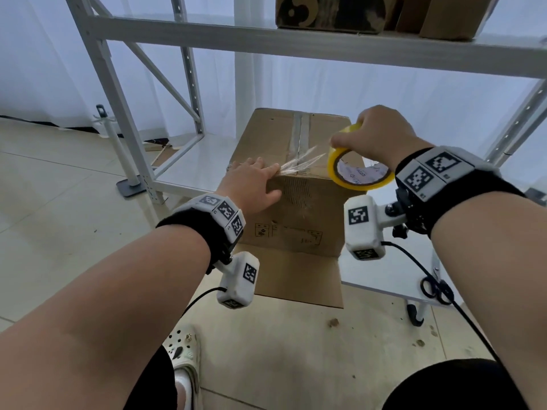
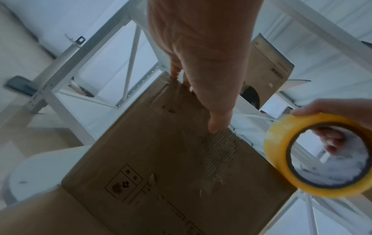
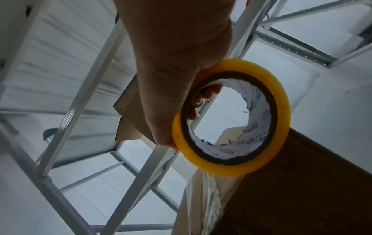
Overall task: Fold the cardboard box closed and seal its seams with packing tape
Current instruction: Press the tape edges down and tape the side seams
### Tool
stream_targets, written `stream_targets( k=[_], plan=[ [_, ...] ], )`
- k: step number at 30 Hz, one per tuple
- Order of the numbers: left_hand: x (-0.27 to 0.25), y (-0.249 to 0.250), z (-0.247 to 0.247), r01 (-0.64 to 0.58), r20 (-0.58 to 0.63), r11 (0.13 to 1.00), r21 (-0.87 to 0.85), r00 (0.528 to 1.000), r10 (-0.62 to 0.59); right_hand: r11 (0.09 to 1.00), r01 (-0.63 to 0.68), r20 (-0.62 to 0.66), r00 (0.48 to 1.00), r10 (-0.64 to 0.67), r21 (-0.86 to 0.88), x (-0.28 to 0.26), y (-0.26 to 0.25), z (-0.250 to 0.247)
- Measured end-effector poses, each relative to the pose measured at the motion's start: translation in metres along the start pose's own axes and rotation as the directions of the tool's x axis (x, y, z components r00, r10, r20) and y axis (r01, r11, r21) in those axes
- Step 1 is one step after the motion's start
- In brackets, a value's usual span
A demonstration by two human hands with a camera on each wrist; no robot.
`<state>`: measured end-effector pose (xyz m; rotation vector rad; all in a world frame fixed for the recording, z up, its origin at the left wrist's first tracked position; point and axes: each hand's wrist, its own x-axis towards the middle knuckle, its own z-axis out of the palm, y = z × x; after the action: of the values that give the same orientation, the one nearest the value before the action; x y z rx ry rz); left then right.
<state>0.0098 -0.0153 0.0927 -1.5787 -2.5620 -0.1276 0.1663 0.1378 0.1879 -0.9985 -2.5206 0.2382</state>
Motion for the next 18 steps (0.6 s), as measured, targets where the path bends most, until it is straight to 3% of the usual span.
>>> stream_targets(
  k=[6,9,13,18],
  plan=[
    [0.001,0.03,-0.001,0.122,0.101,0.988,0.092,0.986,-0.131,0.995,0.032,0.029,0.999,-0.029,-0.095,0.002,-0.01,0.003],
    [0.004,0.031,-0.006,0.127,0.127,0.986,0.111,0.982,-0.141,0.991,0.037,0.022,0.999,-0.035,-0.129,0.001,-0.013,0.003],
    [-0.001,0.009,-0.01,0.023,0.063,0.997,0.067,0.998,-0.027,0.99,0.033,0.021,0.999,-0.03,-0.135,0.001,-0.012,0.003],
    [-0.018,-0.031,-0.011,0.098,-0.007,0.995,0.013,0.995,-0.098,0.99,0.036,0.015,0.999,-0.034,-0.136,-0.001,-0.012,0.003]
  ],
)
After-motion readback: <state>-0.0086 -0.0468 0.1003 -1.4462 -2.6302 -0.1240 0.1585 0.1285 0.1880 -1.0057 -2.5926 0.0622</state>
